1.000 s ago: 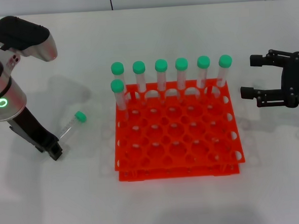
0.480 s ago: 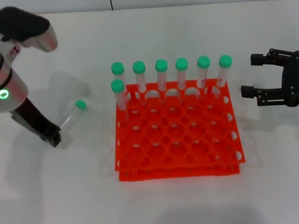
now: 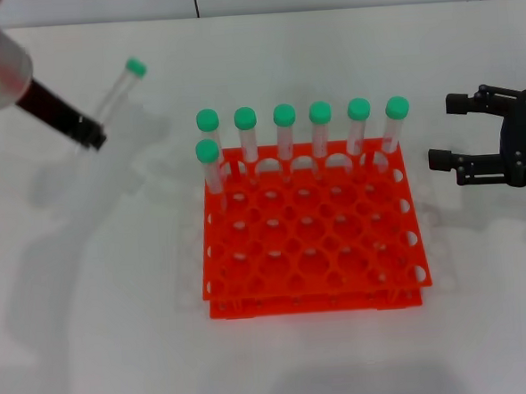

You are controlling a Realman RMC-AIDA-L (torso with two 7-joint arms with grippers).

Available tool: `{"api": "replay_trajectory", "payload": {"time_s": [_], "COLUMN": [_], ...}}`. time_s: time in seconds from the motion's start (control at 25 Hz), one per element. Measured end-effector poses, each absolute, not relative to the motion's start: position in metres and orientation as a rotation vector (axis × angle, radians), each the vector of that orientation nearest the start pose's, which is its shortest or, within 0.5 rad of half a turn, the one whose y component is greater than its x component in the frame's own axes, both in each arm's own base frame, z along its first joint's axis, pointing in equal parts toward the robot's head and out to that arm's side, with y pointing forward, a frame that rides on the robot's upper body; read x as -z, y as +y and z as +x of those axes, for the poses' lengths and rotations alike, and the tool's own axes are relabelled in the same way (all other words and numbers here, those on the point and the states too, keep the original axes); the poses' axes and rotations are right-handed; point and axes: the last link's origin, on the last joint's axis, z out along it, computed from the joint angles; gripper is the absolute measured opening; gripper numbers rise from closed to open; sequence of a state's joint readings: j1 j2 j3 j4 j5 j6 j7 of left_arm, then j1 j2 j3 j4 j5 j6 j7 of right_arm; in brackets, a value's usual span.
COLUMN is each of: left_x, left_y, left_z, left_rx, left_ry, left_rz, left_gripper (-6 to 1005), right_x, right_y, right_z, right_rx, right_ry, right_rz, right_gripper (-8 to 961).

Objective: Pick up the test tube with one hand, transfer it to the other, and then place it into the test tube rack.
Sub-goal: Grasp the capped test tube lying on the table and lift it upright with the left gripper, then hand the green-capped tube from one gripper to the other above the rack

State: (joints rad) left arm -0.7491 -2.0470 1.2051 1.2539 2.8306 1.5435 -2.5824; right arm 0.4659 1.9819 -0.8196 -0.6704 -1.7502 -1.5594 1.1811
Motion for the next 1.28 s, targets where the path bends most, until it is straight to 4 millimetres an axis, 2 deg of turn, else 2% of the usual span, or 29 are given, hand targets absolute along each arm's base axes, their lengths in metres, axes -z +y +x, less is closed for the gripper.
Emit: {"api": "replay_trajectory", "payload": {"time_s": [0.24,0.52,0.92,1.16,1.28], "left_x": [-0.048,-0.040,-0.022,-0.017,-0.011], "left_y": [0.410,0.407,0.395,0.379,0.379], "left_z": [-0.159,-0.128,-0.133,-0.153,-0.162], "left_rx": [-0.385,-0.022,0.278,0.579,0.605], "left_ry": [-0.745,-0.515,-0.351,-0.207,-0.206], "left_rz": [-2.355,-2.588,-2.846,-2.981,-3.013], "left_gripper": [190,190,190,191,191], "right_x": [-0.041,-0.044,-0.044,-0.049,-0.055], "right_y": [0.334,0.334,0.334,0.335,0.336], "right_z": [0.270,0.269,0.268,0.265,0.261], "right_rx": [-0.729,-0.755,-0.766,-0.801,-0.850], "right_ry": [0.297,0.296,0.305,0.304,0.312], "right_rz": [-2.635,-2.617,-2.616,-2.600,-2.585], "right_gripper": [854,853,853,853,853]}}
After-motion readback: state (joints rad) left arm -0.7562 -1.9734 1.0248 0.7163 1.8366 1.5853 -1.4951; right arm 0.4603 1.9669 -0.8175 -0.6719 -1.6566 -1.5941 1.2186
